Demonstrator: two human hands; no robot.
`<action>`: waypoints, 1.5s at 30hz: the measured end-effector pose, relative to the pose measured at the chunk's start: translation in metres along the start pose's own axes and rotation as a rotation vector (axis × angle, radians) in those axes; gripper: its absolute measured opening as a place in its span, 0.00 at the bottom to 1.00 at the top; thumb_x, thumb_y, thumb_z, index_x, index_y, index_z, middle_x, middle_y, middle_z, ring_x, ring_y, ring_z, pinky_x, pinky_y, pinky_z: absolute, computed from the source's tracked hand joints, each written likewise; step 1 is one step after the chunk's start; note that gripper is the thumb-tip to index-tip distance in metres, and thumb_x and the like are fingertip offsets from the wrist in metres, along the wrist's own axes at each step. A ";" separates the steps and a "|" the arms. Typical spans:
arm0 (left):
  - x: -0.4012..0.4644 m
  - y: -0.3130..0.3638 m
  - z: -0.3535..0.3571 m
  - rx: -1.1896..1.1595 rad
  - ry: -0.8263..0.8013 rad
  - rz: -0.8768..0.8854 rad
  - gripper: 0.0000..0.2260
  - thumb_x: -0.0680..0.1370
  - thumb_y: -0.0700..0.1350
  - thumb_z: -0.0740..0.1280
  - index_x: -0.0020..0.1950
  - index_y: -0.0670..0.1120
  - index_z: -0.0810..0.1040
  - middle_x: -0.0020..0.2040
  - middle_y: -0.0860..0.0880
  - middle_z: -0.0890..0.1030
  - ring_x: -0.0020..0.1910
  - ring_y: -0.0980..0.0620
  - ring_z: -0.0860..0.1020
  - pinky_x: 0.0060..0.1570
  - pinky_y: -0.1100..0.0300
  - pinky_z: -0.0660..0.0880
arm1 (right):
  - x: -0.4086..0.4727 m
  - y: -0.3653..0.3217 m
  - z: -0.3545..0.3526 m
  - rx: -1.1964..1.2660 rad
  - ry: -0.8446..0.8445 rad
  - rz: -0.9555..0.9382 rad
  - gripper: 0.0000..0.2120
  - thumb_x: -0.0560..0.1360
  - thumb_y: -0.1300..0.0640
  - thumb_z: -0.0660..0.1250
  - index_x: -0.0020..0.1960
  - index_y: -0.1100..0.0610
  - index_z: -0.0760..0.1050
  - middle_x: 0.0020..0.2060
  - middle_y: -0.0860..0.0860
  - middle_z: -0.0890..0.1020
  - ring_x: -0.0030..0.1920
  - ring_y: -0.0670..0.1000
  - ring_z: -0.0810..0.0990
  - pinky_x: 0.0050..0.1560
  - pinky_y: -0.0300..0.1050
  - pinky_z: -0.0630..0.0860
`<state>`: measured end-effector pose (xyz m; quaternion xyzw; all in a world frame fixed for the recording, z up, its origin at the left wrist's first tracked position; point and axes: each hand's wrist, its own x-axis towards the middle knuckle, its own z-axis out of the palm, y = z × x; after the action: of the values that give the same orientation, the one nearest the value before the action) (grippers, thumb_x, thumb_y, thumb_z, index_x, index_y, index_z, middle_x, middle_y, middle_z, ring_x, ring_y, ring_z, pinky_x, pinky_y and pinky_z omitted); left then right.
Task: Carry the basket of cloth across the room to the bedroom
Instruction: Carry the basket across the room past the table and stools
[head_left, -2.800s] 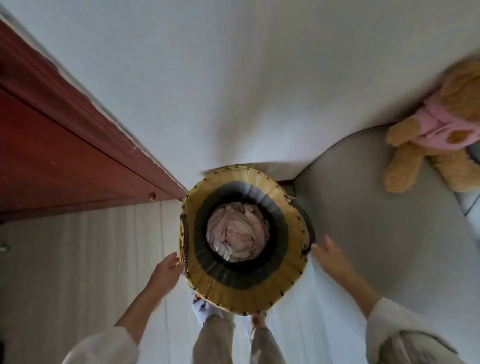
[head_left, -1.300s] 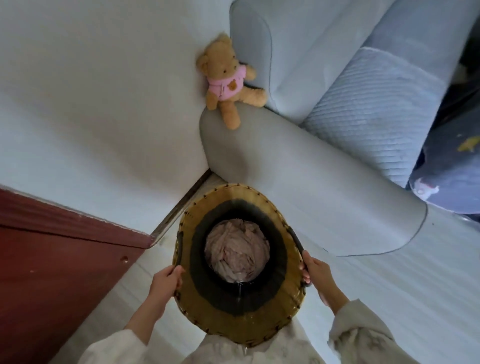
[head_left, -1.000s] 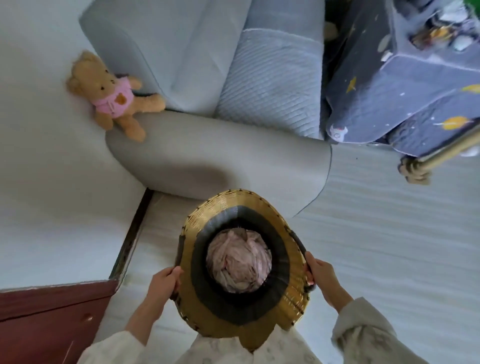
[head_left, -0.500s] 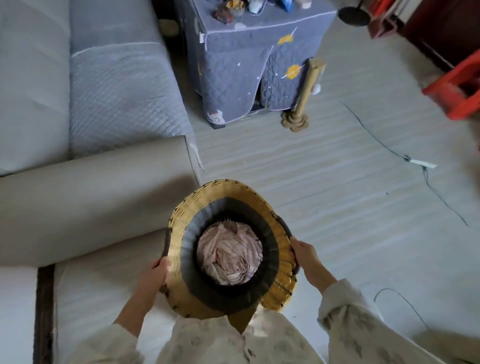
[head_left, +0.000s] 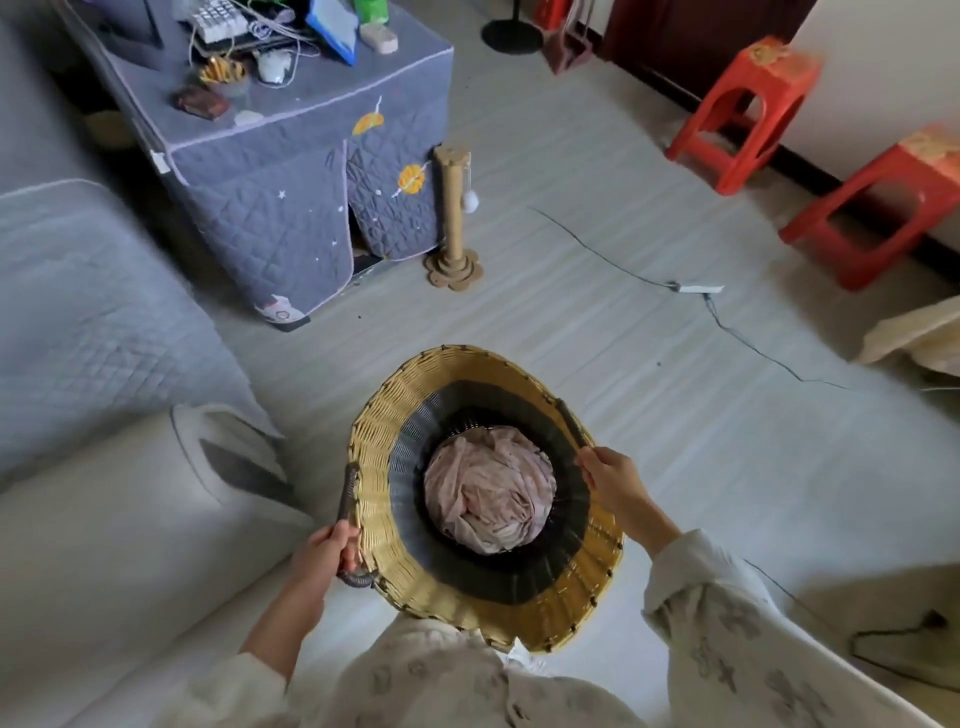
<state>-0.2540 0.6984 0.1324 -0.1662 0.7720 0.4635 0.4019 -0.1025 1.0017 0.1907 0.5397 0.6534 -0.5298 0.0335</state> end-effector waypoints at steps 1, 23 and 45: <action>0.012 0.015 0.012 -0.008 -0.016 -0.007 0.13 0.80 0.45 0.57 0.42 0.41 0.76 0.19 0.52 0.72 0.31 0.47 0.69 0.42 0.54 0.67 | 0.014 -0.005 -0.009 0.002 0.013 0.015 0.13 0.79 0.54 0.57 0.43 0.61 0.76 0.29 0.50 0.71 0.30 0.47 0.67 0.32 0.39 0.63; 0.167 0.355 0.254 0.218 -0.048 0.085 0.11 0.78 0.42 0.60 0.39 0.41 0.78 0.21 0.48 0.72 0.26 0.48 0.70 0.31 0.57 0.66 | 0.293 -0.149 -0.199 0.034 0.219 0.116 0.18 0.78 0.55 0.57 0.46 0.71 0.77 0.34 0.57 0.73 0.36 0.54 0.70 0.36 0.43 0.65; 0.308 0.637 0.428 0.021 0.035 0.156 0.16 0.79 0.43 0.59 0.33 0.40 0.75 0.23 0.46 0.71 0.29 0.46 0.68 0.43 0.54 0.68 | 0.629 -0.394 -0.324 0.102 0.051 0.121 0.13 0.77 0.58 0.59 0.39 0.63 0.78 0.30 0.55 0.72 0.31 0.51 0.69 0.33 0.41 0.66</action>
<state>-0.6463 1.4255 0.1590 -0.1093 0.7942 0.4825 0.3527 -0.4845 1.7152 0.2032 0.5925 0.5926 -0.5452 0.0212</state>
